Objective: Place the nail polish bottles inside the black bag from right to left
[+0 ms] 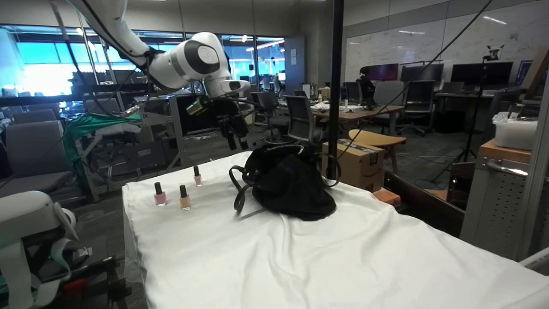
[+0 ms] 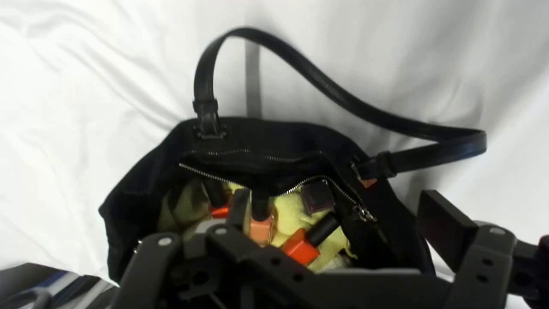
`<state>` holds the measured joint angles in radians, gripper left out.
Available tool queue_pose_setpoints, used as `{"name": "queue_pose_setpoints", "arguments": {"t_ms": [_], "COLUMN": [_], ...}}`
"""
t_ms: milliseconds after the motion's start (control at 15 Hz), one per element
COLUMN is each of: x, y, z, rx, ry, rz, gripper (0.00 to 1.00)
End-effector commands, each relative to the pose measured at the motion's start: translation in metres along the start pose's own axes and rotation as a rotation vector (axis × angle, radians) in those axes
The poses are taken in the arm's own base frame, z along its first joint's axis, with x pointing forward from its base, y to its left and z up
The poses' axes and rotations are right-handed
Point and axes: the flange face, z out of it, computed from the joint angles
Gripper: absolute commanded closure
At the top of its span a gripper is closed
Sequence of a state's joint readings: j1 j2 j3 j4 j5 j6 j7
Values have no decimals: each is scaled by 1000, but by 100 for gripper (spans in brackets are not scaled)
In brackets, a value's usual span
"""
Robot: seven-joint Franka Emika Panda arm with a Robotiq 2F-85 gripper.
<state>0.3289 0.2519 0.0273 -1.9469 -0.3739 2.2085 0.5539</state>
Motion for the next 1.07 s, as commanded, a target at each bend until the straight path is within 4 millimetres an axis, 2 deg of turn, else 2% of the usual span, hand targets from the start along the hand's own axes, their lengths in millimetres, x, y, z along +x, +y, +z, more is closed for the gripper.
{"name": "queue_pose_setpoints", "arguments": {"t_ms": [0,267,533,733,1000], "x": [-67,-129,-170,-185,-187], "y": [13,26,30,16,-14], "z": [-21,-20,-7,6,19], "rx": [24,53,99,136,209], "ry": [8,-13,-25,-20,7], "rz": [53,67,94,102,105], "gripper": [0,0,0,0,0]}}
